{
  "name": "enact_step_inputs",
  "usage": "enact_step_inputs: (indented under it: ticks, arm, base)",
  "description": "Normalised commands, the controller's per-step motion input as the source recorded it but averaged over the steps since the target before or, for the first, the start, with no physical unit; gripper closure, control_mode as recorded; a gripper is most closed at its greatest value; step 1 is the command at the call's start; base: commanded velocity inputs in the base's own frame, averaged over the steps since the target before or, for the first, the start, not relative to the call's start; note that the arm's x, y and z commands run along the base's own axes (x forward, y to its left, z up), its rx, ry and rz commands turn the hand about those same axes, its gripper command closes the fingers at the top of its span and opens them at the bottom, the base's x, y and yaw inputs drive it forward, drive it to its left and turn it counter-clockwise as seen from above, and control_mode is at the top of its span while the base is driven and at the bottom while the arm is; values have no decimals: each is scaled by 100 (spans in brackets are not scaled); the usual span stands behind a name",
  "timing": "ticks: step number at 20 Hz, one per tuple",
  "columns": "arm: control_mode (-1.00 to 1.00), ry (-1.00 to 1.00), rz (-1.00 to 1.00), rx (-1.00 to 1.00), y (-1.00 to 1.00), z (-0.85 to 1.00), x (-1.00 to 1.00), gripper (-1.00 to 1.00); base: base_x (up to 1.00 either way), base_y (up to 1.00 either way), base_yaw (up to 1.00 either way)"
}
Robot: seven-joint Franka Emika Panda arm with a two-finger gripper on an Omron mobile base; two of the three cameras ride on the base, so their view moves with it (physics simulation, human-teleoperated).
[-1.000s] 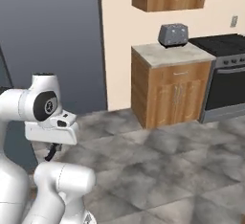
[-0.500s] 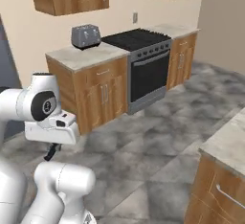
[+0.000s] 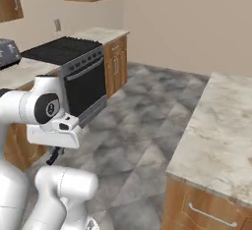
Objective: Retrieve the butter from the fridge and place it on a plate on the dining table. Then retrieve the butter knife by the fridge and place it near the plate.
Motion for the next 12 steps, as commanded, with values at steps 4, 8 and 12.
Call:
enact_step_inputs:
  ticks: [4,8,12]
  arm:
    - [100,0,0,0,0,0,0,100]
    - [100,0,0,0,0,0,0,100]
    - [100,0,0,0,0,0,0,100]
  base:
    - [98,98,-60]
    - [100,90,-57]
    - [100,76,-54]
